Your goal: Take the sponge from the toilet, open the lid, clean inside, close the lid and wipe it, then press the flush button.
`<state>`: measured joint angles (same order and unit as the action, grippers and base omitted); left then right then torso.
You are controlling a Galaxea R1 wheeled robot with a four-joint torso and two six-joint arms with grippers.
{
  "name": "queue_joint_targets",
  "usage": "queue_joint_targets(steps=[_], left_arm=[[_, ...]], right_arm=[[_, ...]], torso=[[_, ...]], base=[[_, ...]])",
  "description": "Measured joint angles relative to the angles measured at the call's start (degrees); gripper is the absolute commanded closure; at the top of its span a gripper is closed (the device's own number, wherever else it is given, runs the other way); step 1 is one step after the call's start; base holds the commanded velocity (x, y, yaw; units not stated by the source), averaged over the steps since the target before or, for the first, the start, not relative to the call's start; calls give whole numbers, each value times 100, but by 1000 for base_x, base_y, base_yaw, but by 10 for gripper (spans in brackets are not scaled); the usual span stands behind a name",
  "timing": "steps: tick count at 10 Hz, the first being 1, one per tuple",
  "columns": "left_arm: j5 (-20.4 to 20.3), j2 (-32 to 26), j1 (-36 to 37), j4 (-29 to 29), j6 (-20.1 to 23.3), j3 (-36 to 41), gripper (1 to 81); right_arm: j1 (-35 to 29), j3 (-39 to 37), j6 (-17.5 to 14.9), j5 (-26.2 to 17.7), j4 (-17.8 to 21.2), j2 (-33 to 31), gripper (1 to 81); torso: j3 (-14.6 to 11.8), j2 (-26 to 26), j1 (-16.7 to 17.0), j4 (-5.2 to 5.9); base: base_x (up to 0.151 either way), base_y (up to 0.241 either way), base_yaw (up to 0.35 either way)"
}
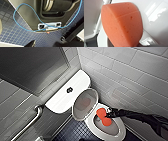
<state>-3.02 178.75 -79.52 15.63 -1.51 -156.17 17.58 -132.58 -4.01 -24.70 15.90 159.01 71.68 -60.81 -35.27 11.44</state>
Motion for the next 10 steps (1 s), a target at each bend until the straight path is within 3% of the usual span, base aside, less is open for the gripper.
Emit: queue_joint_targets(steps=[3,7,10], left_arm=[[2,0,0,0,0,0,10],[-4,5,-6,5,2,0,10],[2,9,-33,5,2,0,10]], right_arm=[[-24,17,112,39,2,-79,811],[194,806,208,802,133,-703,811],[585,1814,311,1247,151,-1325,811]], torso=[[0,0,0,0],[0,0,0,0],[0,0,0,2]], base=[[0,0,0],[0,0,0],[0,0,0]])
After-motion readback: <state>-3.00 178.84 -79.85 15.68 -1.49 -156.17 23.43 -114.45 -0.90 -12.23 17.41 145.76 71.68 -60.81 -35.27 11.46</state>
